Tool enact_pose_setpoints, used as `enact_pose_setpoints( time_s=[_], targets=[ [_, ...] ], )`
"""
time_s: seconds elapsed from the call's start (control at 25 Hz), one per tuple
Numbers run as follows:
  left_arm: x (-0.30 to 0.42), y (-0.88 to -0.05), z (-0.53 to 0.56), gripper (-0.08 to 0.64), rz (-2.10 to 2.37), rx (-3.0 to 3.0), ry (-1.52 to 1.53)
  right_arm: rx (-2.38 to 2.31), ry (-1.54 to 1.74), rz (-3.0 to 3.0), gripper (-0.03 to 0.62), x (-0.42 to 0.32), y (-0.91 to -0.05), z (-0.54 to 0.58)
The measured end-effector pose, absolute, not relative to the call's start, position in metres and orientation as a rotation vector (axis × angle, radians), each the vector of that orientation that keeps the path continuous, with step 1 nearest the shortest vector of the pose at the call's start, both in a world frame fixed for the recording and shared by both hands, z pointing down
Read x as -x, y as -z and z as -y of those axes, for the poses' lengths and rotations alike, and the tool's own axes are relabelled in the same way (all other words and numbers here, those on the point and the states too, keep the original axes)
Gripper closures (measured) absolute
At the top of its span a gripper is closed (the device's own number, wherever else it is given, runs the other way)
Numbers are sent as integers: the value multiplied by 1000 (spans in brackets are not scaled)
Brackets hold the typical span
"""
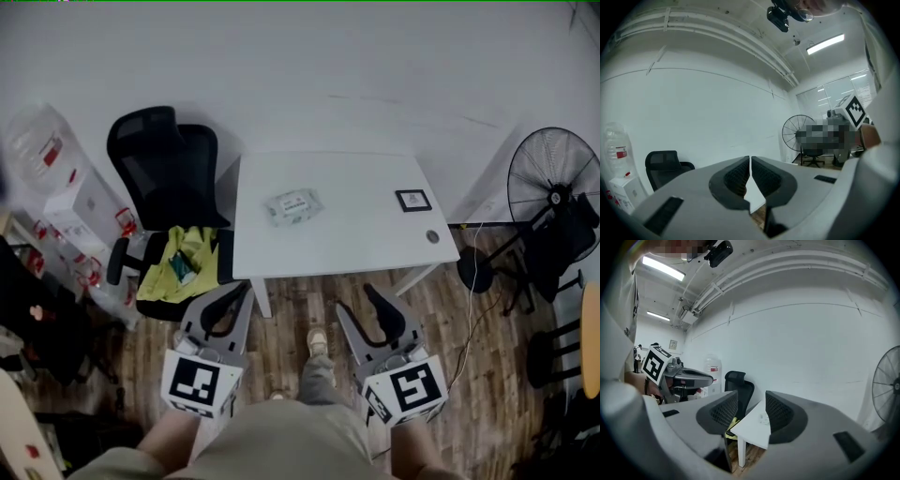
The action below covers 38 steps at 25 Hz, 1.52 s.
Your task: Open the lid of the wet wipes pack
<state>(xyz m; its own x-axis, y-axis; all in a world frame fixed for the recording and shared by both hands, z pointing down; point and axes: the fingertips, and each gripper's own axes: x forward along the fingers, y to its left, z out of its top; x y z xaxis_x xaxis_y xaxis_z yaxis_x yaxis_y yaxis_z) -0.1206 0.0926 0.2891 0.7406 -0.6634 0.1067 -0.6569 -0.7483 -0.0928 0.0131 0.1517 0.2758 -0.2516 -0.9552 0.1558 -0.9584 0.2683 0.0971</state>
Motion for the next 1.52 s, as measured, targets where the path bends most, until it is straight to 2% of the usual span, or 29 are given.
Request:
enact_pose_setpoints(
  time_s=[1.0, 1.52],
  targets=[
    [-43, -319, 153, 528, -1406, 2811, 417, -1396, -129, 2465, 399, -167, -339, 131],
    [-56, -334, 186, 528, -1478, 2758, 514, -1249, -126, 2475, 400, -180, -359, 174]
  ],
)
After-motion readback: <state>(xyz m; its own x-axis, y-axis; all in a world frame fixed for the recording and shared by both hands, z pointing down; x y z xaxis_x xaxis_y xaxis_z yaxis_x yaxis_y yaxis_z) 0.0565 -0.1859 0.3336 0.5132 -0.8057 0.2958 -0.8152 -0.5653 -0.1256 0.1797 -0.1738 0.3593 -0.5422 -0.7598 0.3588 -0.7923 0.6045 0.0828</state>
